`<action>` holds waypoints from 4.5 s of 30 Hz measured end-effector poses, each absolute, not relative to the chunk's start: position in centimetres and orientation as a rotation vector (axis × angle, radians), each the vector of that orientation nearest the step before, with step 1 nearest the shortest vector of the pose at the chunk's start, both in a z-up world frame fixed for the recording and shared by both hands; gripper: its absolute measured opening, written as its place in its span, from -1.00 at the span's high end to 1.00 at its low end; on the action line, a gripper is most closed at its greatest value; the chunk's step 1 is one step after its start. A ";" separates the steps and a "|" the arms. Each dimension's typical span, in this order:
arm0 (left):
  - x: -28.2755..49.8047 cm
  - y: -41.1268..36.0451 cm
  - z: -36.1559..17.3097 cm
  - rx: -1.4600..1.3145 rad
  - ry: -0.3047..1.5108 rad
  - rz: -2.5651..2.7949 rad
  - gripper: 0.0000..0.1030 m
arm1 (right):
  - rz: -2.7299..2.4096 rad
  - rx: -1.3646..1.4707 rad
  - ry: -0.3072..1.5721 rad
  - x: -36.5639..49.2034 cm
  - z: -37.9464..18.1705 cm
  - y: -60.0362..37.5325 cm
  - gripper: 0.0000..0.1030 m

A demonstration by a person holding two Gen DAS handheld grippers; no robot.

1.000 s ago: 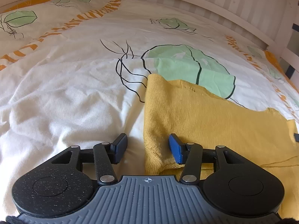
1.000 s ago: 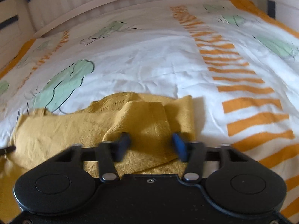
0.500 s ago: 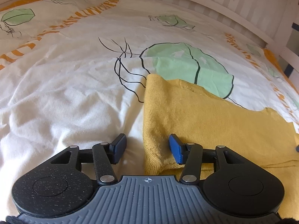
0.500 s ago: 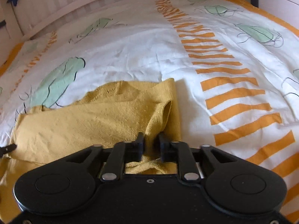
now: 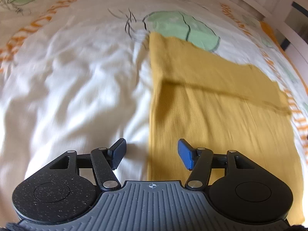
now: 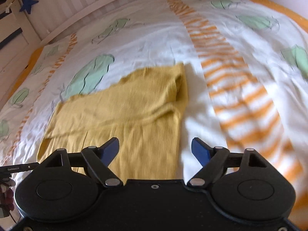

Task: Fold small clothes
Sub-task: 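Move both tools down to the sweater hem, fingers open, then close the left tool on the hem while the right tool grips the hem too, then lift the hem with both tools and fold it toward the collar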

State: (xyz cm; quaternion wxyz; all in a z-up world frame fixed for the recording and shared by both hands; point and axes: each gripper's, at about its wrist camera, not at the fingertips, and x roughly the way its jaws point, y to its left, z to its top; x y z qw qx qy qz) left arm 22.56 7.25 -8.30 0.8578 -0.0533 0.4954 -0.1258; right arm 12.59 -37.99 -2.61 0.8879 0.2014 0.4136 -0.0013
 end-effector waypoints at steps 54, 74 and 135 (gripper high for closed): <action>7.0 9.8 -8.6 -0.129 1.020 -0.377 0.79 | 0.103 0.591 1.162 -1.2 -6.4 -34.3 -0.22; 8.2 11.2 -3.0 -0.417 0.841 -0.418 0.84 | 0.245 0.817 0.844 -3.1 -1.3 -38.5 0.75; 32.4 9.3 -2.2 -0.589 0.776 -0.336 0.86 | 0.099 0.466 0.568 20.6 -0.7 -42.2 0.79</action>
